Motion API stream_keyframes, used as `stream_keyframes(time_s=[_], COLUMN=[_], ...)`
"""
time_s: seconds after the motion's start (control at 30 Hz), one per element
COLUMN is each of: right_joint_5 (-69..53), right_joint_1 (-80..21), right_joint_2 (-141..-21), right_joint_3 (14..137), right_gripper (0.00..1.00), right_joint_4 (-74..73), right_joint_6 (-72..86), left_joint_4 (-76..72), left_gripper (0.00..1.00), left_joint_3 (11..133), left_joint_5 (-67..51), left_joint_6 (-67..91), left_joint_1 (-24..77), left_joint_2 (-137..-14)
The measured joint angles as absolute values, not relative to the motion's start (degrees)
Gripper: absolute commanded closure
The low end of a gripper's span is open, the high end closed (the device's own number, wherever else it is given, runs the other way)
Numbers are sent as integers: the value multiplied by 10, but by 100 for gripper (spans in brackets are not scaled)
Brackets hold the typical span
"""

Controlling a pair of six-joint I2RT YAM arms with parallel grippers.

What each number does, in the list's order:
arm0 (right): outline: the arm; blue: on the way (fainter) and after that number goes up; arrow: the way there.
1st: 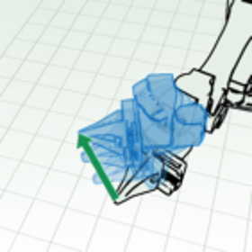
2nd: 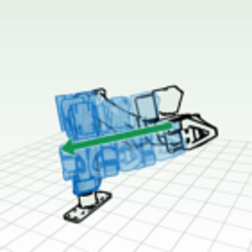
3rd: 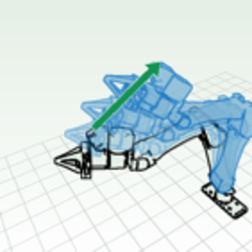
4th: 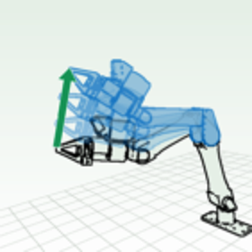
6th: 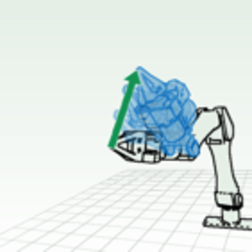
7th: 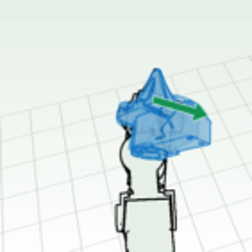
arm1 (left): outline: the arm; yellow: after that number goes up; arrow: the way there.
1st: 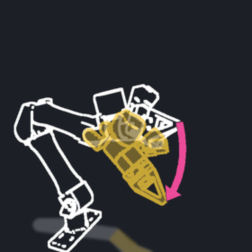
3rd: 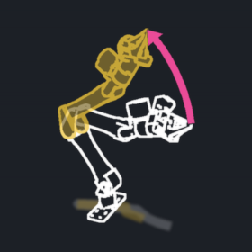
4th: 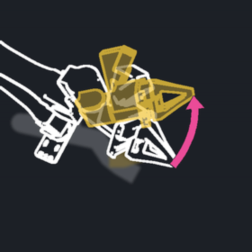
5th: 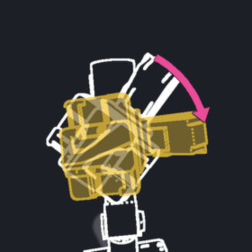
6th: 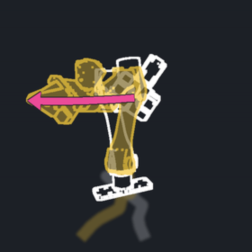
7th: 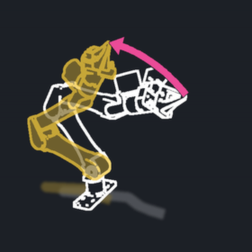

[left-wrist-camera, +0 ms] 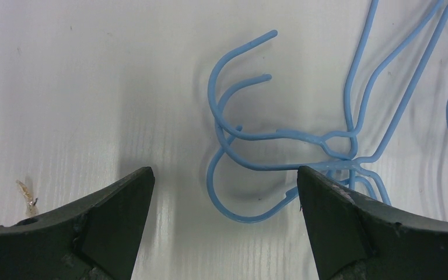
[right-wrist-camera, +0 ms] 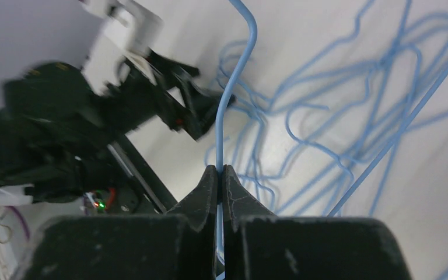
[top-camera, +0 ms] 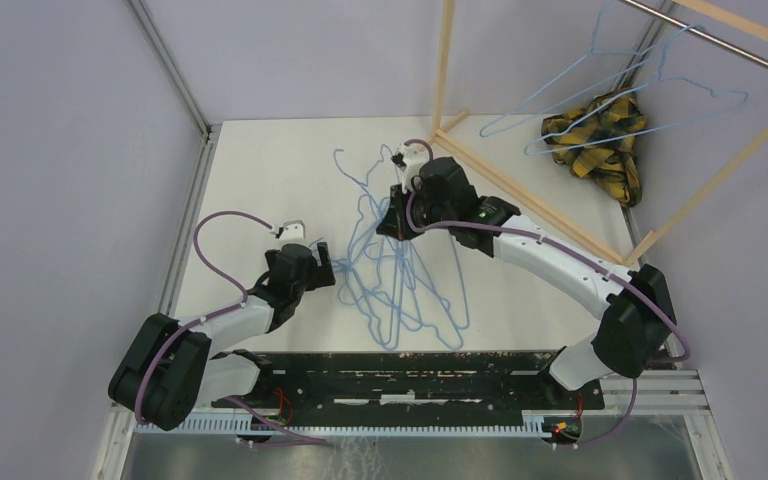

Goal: Organize the hangers

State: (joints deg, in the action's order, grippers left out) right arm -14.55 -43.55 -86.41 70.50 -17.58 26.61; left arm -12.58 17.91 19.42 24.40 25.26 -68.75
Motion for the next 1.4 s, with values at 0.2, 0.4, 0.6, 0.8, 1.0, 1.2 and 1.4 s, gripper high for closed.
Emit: stream_keyframes(time_s=[0.2, 0.4, 0.6, 0.8, 1.0, 1.2, 1.4], right_joint_5=[-107, 19, 133, 157, 150, 141, 138], right_joint_1=[-457, -460, -455, -400, -314, -283, -260], right_joint_2=[-856, -818, -803, -823, -903, -971, -984], right_joint_3=[799, 803, 830, 920, 1037, 1110, 1117], right_gripper=[99, 99, 99, 99, 99, 99, 99], right_joint_4=[-122, -97, -104, -116, -121, -142, -154], right_joint_6=[292, 306, 302, 302, 315, 318, 317], left_joint_4=[-126, -126, -126, -126, -126, -127, -132], left_gripper=[1, 1, 1, 1, 1, 1, 1], left_joint_3=[179, 179, 179, 179, 179, 179, 179], left_joint_5=[194, 194, 194, 194, 194, 194, 193], left_joint_6=[244, 244, 244, 244, 244, 244, 244], left_joint_1=[253, 253, 253, 253, 253, 253, 253], left_joint_2=[-688, -688, -688, -688, -687, -687, -687])
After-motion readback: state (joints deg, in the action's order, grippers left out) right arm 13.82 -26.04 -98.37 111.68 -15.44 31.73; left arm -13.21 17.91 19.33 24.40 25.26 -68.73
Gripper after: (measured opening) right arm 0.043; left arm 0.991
